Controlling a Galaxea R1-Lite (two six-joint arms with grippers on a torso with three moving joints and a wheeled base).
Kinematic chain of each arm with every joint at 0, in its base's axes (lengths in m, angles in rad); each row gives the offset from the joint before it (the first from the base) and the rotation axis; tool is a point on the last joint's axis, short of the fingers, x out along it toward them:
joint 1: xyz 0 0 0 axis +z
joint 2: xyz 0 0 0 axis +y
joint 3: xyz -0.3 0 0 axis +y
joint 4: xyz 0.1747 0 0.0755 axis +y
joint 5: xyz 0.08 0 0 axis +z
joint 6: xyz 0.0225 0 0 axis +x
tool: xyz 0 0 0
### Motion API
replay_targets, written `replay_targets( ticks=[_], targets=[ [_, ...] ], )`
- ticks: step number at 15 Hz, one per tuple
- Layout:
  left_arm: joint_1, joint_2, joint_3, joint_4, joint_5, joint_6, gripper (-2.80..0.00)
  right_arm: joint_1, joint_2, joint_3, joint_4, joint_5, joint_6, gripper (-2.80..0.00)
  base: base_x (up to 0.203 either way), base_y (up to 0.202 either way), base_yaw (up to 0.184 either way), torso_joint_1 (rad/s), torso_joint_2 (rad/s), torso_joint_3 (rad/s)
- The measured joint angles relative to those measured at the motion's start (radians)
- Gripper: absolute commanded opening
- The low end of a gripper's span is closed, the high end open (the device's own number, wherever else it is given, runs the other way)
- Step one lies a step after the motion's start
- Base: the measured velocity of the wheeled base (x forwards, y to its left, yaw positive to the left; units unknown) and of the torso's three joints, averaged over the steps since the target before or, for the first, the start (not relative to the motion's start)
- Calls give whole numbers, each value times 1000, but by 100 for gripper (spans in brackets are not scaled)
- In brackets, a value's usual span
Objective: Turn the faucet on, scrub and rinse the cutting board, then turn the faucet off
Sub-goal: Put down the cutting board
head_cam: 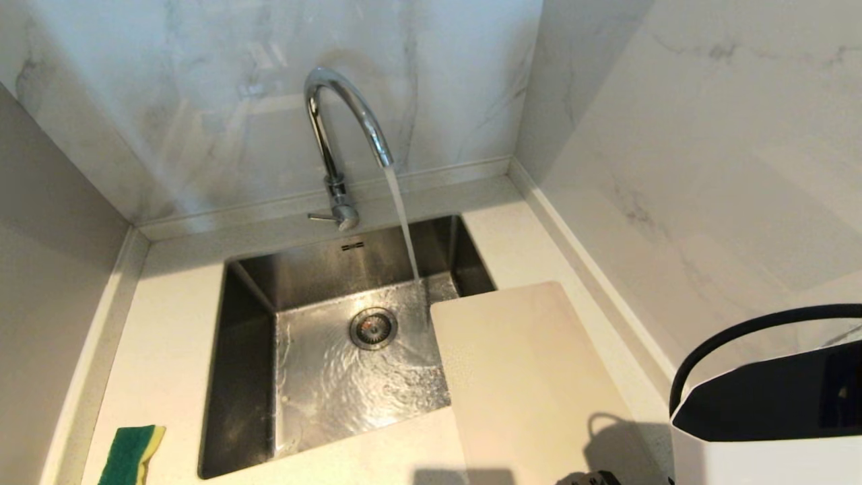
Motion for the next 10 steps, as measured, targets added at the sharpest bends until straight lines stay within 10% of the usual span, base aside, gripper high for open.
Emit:
replay_targets(
  ticks=[1,10],
  targets=[
    [0,0,0,0,0,0,-280,0,1,1,1,1,0,0,0,0,0,0,0,0],
    [0,0,0,0,0,0,-280,3,-8,-5,-1,-3,-1,0,0,0,0,0,0,0]
  ],
)
